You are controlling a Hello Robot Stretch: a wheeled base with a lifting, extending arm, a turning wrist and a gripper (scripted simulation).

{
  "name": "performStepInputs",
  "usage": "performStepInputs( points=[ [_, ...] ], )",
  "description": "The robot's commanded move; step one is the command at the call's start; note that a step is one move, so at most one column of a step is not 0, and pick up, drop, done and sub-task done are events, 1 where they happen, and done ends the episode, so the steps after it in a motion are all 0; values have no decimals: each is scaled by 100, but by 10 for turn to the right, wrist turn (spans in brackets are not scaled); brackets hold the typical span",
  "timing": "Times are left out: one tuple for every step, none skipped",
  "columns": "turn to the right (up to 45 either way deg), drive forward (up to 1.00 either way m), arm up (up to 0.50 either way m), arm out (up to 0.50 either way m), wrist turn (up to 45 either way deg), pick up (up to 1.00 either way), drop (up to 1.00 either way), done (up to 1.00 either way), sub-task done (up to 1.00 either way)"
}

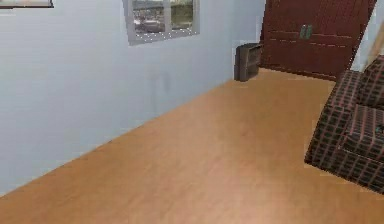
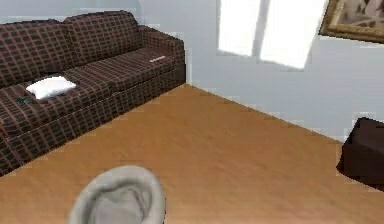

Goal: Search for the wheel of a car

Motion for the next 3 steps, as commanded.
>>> performStepInputs(
  points=[
    [-450,0,0,0,0,0,0,0,0],
    [-450,0,0,0,0,0,0,0,0],
    [-450,0,0,0,0,0,0,0,0]
  ],
)
